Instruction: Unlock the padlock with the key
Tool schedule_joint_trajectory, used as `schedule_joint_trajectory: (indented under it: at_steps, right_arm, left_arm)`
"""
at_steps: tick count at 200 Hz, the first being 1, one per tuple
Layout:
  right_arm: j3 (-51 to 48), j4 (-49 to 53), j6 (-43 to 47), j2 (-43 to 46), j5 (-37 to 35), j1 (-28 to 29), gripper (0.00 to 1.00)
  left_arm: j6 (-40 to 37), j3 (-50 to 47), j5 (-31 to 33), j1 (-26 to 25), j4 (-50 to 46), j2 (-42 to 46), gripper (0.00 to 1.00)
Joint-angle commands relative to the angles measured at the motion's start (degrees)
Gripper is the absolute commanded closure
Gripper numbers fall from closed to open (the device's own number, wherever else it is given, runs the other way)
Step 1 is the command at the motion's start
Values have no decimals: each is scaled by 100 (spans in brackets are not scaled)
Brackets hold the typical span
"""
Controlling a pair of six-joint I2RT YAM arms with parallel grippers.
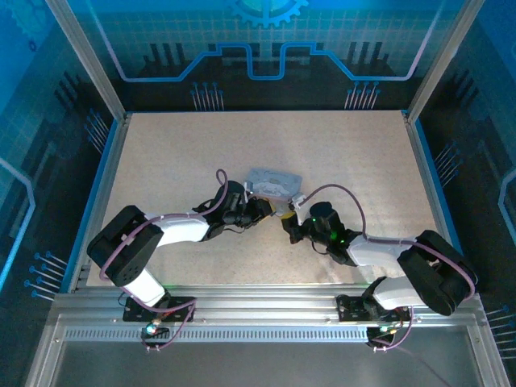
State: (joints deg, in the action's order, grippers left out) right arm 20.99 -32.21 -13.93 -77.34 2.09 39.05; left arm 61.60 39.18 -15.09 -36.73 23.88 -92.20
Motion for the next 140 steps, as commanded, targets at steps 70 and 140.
schedule_joint_trajectory:
  at_steps: [70,140]
  right_arm:
    - [234,-309,-74,-172,19,-7,98]
    - [197,-831,-126,-299,223,6,98]
  left_arm:
    - [75,-59,-196,-56,126,216,83]
    - [296,-95,-223,-61,343,270,83]
